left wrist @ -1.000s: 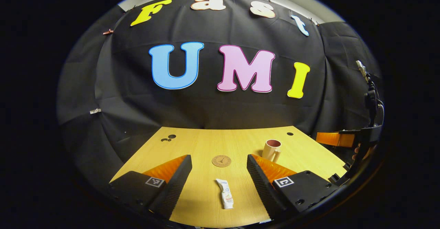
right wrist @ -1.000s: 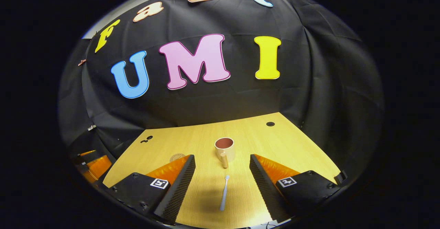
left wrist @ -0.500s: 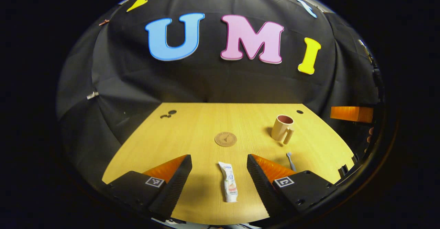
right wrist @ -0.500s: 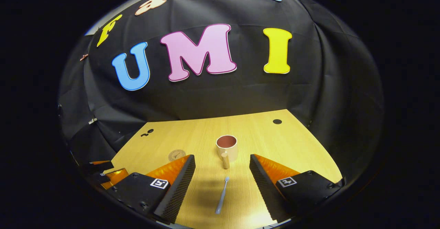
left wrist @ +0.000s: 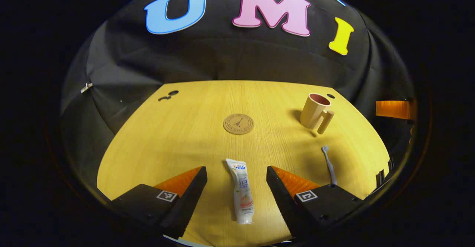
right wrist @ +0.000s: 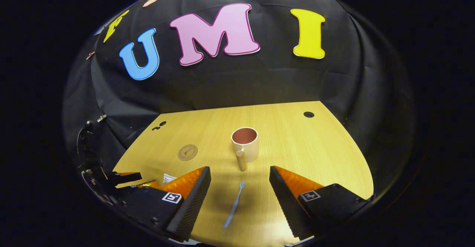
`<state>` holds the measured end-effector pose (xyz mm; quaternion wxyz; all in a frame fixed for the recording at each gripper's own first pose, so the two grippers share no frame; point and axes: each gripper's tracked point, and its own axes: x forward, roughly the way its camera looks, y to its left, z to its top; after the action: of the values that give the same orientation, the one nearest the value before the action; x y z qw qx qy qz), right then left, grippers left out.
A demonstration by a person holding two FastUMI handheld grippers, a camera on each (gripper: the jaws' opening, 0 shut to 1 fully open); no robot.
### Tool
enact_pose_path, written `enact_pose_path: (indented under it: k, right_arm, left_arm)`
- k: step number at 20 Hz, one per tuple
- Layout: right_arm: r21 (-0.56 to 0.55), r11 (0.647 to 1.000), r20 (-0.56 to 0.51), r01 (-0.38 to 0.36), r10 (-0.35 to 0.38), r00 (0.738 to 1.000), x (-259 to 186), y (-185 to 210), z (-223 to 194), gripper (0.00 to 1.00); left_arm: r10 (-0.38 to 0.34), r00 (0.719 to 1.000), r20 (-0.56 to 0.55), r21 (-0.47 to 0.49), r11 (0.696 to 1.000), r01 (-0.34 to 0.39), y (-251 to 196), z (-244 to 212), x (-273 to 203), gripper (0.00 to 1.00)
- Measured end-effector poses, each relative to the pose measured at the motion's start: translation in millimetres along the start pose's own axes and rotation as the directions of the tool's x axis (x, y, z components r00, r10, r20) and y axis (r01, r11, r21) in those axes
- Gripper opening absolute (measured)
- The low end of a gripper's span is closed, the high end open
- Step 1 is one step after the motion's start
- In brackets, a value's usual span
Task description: Put the toothbrush and toothpaste on the desktop into the cup, then pick up the cup and place it on the coaster on the desktop.
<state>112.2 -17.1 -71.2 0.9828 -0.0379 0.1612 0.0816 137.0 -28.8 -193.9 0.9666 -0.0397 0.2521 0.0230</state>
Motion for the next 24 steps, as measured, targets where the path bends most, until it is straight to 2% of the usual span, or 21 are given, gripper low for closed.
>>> enact_pose_path:
  k: [4, 10, 13, 16, 17, 18, 21, 22, 24]
  right_arm:
    - [-0.021, 0.999, -0.063, -0.028, 0.027, 0.998, 14, -8, -20, 0.98]
    - [-0.001, 0.998, -0.145, -0.060, 0.059, 0.988, 23, -18, -50, 0.98]
    - [0.029, 0.998, -0.180, -0.052, 0.057, 0.982, 25, -21, -64, 0.98]
    - [0.058, 0.998, -0.207, -0.030, 0.041, 0.977, 25, -22, -72, 0.98]
    - [0.052, 0.999, -0.215, -0.015, 0.026, 0.976, 25, -24, -76, 0.98]
    - [0.042, 0.999, -0.219, -0.001, 0.010, 0.976, 25, -24, -77, 0.98]
    - [0.033, 0.999, -0.229, 0.037, -0.029, 0.973, 26, -21, -83, 0.98]
    - [0.045, 0.998, -0.242, 0.051, -0.039, 0.969, 27, -20, -86, 0.98]
    - [0.080, 0.993, -0.272, 0.085, -0.061, 0.960, 27, -15, -95, 0.99]
  left_arm:
    - [0.029, 0.996, -0.088, 0.010, 1.000, -0.028, -3, -24, 18, 1.00]
    - [0.055, 0.986, -0.156, 0.031, 0.998, -0.051, -1, -38, 38, 0.99]
    - [0.056, 0.980, -0.192, 0.035, 0.998, -0.050, -3, -43, 48, 0.90]
    - [0.034, 0.971, -0.237, 0.003, 0.999, -0.034, -7, -55, 56, 0.88]
    - [0.029, 0.971, -0.239, -0.003, 1.000, -0.031, -6, -56, 55, 0.83]
    - [0.023, 0.975, -0.220, 0.002, 1.000, -0.024, -4, -54, 61, 0.83]
    - [0.030, 0.973, -0.227, -0.003, 1.000, -0.031, 2, -53, 59, 0.70]
    - [0.031, 0.972, -0.233, 0.000, 0.999, -0.032, 4, -52, 62, 0.58]
    - [0.027, 0.973, -0.230, -0.015, 0.999, -0.031, 6, -49, 61, 0.45]
